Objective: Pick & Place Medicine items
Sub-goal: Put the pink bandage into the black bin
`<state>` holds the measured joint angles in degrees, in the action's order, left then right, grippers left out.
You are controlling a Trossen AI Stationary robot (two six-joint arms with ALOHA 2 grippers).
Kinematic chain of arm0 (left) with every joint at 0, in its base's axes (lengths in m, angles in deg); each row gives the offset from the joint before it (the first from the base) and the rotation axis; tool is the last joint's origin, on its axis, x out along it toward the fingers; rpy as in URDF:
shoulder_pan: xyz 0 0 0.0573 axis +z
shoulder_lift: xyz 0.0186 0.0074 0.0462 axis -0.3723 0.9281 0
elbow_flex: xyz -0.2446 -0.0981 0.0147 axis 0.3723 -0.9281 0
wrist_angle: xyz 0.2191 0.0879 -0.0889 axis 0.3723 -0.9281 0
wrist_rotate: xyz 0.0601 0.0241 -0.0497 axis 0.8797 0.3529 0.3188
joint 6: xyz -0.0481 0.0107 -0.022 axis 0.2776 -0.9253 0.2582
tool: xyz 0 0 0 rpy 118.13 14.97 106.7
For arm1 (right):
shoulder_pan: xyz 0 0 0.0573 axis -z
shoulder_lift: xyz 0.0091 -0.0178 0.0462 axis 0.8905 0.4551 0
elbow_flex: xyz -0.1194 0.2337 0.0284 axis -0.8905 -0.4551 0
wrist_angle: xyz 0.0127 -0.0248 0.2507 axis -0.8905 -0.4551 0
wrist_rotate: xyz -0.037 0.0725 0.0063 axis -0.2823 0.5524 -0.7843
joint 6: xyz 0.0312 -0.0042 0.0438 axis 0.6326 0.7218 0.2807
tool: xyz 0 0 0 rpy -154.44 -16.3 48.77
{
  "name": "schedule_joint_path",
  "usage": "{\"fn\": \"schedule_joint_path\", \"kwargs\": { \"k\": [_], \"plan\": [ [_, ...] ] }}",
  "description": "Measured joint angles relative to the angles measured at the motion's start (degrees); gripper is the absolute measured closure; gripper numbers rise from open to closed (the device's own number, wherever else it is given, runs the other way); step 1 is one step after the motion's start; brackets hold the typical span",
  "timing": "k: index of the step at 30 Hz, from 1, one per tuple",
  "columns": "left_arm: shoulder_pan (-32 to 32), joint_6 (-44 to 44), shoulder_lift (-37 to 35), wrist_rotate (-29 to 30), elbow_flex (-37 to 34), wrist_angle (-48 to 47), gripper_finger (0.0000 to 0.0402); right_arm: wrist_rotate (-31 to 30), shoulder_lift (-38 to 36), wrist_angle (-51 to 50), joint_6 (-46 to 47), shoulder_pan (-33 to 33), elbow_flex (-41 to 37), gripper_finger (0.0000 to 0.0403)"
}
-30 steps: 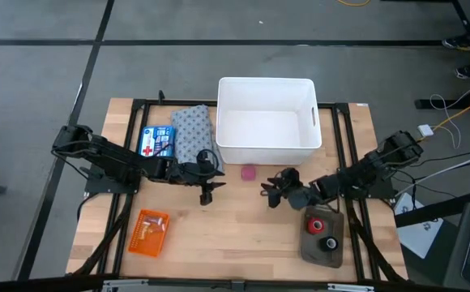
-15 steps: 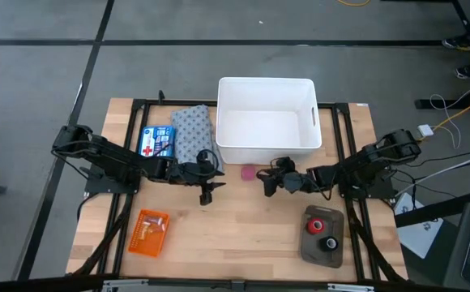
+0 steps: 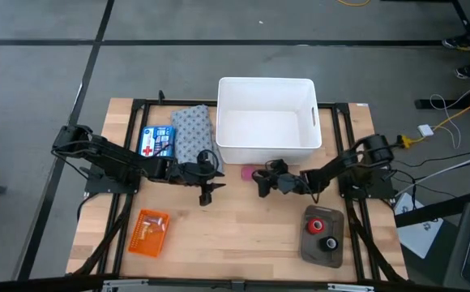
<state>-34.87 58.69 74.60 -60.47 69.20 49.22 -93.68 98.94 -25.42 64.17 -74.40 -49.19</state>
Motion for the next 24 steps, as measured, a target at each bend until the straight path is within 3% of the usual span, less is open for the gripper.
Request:
{"fn": "schedule_joint_path", "kwargs": {
  "k": [6, 11, 24],
  "plan": [
    [0.0, 0.0, 0.0, 0.0, 0.0, -0.1, 0.0245, -0.6, 1.5, 2.8, -1.8, 0.4, 0.5, 0.0195],
    [0.0, -0.1, 0.0, 0.0, 0.0, -0.1, 0.0245, 2.6, 1.7, 5.1, -2.7, 0.9, 2.0, 0.0195],
    [0.0, 0.0, 0.0, -1.4, 0.0, -0.2, 0.0245, 5.1, 2.4, 2.1, -3.4, 2.3, 5.0, 0.0195]
  ]
}}
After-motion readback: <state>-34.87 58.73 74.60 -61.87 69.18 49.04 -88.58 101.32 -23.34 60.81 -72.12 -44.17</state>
